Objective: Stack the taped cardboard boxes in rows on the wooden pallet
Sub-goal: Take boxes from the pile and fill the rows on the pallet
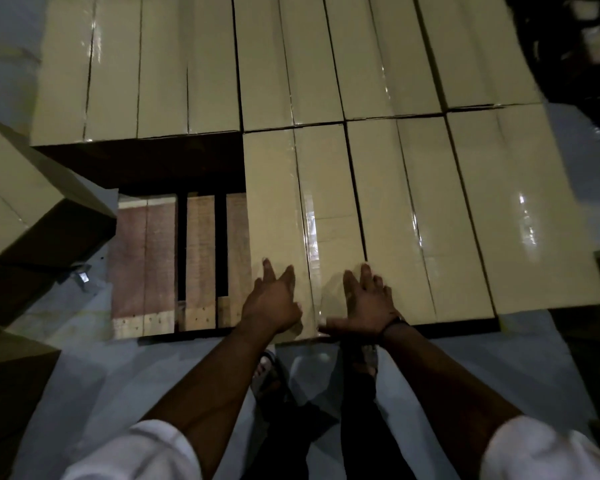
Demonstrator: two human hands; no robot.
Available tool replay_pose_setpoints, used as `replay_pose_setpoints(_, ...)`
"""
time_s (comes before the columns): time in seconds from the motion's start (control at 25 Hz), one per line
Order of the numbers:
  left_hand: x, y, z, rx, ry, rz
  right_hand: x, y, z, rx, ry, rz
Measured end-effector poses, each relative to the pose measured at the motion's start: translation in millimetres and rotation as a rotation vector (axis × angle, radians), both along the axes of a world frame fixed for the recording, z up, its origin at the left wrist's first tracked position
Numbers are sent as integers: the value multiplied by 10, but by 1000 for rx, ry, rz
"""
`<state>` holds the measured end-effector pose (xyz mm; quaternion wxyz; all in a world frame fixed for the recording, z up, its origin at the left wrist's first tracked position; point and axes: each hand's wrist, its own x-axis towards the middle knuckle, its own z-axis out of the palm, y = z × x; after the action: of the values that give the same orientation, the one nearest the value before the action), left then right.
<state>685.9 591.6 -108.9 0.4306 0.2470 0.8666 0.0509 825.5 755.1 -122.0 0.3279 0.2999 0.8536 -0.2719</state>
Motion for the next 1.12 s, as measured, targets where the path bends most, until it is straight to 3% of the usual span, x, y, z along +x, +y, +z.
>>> replay_pose_setpoints(0.2,203,-47,1141,102,152,-85,-89,-236,1154,54,242,-187)
replay_pose_setpoints(0.36,339,-166,2168,215,223,-55,-26,-478,2248,148,333,-164)
replay_pose_setpoints(0.56,427,-282,3026,350,403,-138,173,-535,3145,324,468,-135)
replay_pose_setpoints(0.8,690,-129,3498,474,472,-192,606,-261,3626,496,528,-160)
replay_pose_setpoints(1.12,2019,613,3746,581,472,-378,2166,152,3804,576,494,-311)
